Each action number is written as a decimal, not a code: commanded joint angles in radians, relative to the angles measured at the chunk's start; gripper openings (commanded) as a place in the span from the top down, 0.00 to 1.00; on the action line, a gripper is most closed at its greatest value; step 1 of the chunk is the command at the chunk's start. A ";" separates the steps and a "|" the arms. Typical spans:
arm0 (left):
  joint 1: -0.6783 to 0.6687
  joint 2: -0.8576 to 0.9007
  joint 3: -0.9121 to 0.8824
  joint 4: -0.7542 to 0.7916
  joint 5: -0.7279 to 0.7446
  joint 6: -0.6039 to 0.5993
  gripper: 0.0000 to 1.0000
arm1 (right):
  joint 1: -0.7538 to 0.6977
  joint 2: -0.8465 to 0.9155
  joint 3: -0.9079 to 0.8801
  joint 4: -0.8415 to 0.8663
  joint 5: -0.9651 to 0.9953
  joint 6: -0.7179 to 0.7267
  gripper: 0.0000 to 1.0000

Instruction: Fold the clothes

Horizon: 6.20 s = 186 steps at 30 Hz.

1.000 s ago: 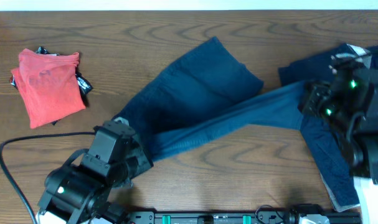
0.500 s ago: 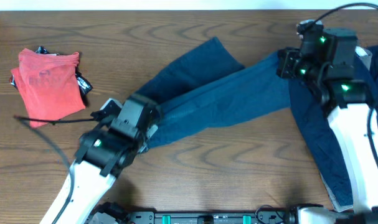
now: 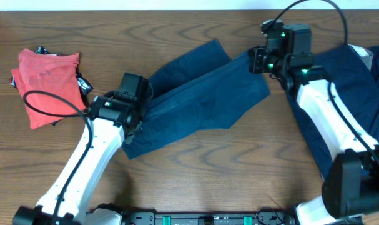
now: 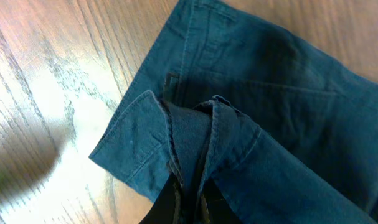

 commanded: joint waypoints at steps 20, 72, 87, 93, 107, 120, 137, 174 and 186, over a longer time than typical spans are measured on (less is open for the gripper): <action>0.190 0.179 -0.002 0.180 -0.105 -0.044 0.45 | 0.144 0.281 0.027 0.436 0.102 -0.018 0.55; 0.343 0.359 -0.177 0.516 0.403 0.761 0.02 | 0.095 0.279 -0.077 -0.298 0.435 0.069 0.53; 0.343 0.400 -0.153 0.456 0.510 0.921 0.94 | 0.095 0.110 -0.077 -0.297 0.362 0.017 0.50; 0.343 0.323 0.002 0.175 0.510 0.977 0.94 | 0.095 -0.002 -0.077 -0.250 0.180 -0.068 0.95; 0.343 0.067 0.211 -0.157 0.523 1.019 0.94 | 0.258 0.048 -0.077 -0.290 -0.198 -0.134 0.99; 0.343 0.011 0.293 -0.177 0.563 1.019 0.94 | 0.645 0.320 -0.077 -0.052 -0.198 -0.045 0.99; 0.342 0.011 0.365 -0.174 0.677 0.909 0.94 | 0.693 0.288 -0.063 0.152 -0.125 -0.029 0.86; 0.046 0.043 0.333 -0.050 0.586 0.706 0.94 | 0.316 0.299 -0.093 -0.304 0.047 -0.132 0.96; -0.185 0.188 0.333 0.081 0.482 0.587 0.94 | 0.317 0.299 -0.093 -0.312 0.047 -0.132 0.98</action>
